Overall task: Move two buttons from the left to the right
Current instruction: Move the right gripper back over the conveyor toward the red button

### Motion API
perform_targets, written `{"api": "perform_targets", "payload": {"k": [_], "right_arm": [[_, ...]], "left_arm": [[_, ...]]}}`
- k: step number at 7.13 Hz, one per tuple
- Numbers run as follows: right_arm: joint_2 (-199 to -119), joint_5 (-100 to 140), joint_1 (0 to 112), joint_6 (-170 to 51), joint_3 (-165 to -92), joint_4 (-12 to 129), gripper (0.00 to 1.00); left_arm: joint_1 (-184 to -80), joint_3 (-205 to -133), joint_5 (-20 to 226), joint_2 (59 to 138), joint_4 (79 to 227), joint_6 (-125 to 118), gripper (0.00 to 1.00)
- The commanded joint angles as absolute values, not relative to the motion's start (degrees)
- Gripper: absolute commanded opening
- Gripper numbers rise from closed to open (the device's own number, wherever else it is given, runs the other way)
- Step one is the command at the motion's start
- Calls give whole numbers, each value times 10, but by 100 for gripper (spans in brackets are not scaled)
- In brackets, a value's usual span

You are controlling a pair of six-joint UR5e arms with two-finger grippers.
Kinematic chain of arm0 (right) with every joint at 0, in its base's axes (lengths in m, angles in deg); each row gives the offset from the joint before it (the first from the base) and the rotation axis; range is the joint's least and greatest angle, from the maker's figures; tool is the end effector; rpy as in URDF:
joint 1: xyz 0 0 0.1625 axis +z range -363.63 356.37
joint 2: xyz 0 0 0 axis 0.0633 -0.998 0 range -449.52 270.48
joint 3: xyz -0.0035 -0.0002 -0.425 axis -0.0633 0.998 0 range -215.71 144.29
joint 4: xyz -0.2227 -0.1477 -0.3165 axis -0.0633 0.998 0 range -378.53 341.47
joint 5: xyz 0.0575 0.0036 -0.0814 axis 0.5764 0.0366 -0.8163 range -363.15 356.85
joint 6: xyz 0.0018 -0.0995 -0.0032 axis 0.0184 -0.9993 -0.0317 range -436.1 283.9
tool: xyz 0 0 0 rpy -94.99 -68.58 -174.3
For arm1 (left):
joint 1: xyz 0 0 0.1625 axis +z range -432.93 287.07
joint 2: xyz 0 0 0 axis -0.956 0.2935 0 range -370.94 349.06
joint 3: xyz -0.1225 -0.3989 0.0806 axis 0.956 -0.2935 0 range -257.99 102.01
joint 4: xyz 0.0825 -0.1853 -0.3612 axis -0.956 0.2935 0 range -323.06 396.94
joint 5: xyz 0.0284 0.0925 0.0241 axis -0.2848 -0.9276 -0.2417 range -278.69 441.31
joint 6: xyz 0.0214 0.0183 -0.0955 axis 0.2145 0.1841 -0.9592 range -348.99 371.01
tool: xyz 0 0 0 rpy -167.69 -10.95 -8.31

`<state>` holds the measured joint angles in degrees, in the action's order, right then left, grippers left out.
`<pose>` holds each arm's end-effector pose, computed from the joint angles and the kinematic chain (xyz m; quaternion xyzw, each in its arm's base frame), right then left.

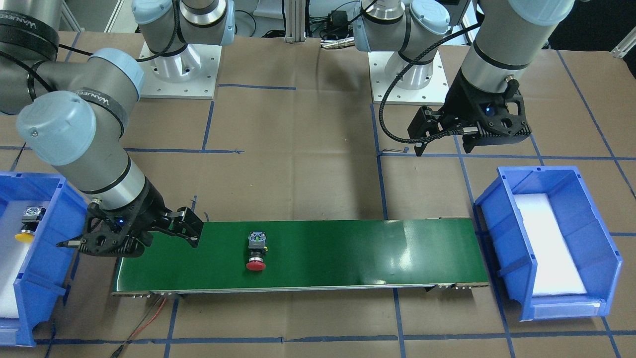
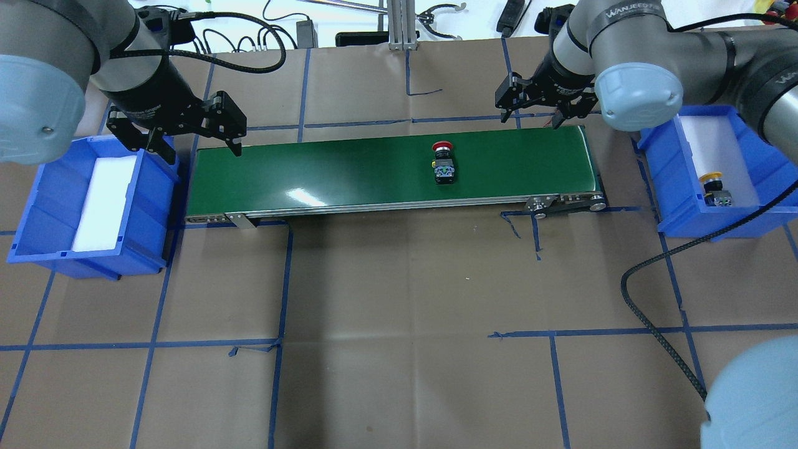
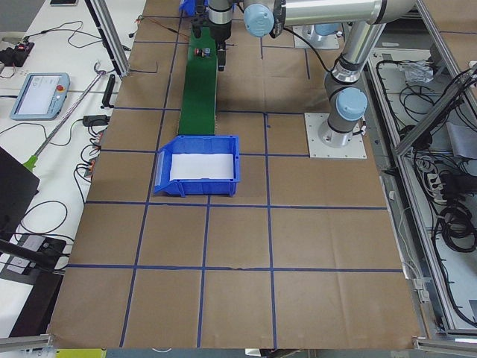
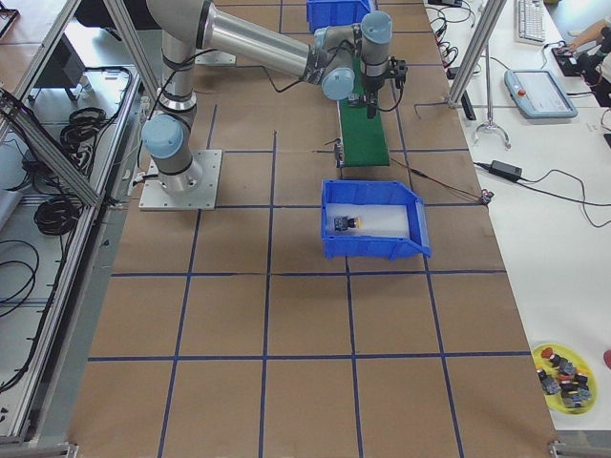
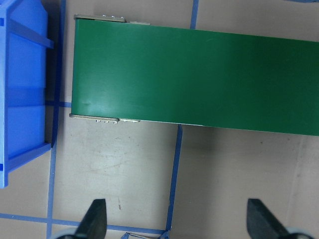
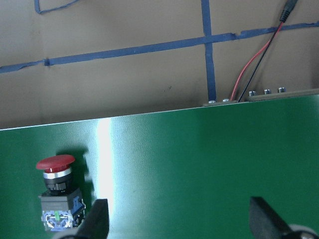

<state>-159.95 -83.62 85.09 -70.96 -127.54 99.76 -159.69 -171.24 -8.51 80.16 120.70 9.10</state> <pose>0.1360 -0.6216 0.3343 0.0508 0.9935 -0.0570 0.0849 -0.1050 -0.5089 0.4615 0.0449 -0.9989 0.0165 0.0013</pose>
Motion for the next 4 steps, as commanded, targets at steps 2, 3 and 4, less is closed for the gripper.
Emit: {"api": "perform_targets", "payload": {"k": [2, 3, 4], "right_arm": [[-1585, -837, 870, -690, -1279, 997, 100], [-1579, -837, 871, -690, -1277, 996, 100], [-1573, -837, 872, -688, -1276, 997, 100]], "left_arm": [[-1597, -1712, -84, 802, 1207, 95, 100], [-1597, -1712, -83, 801, 1207, 95, 100], [-1597, -1712, -84, 802, 1207, 95, 100]]}}
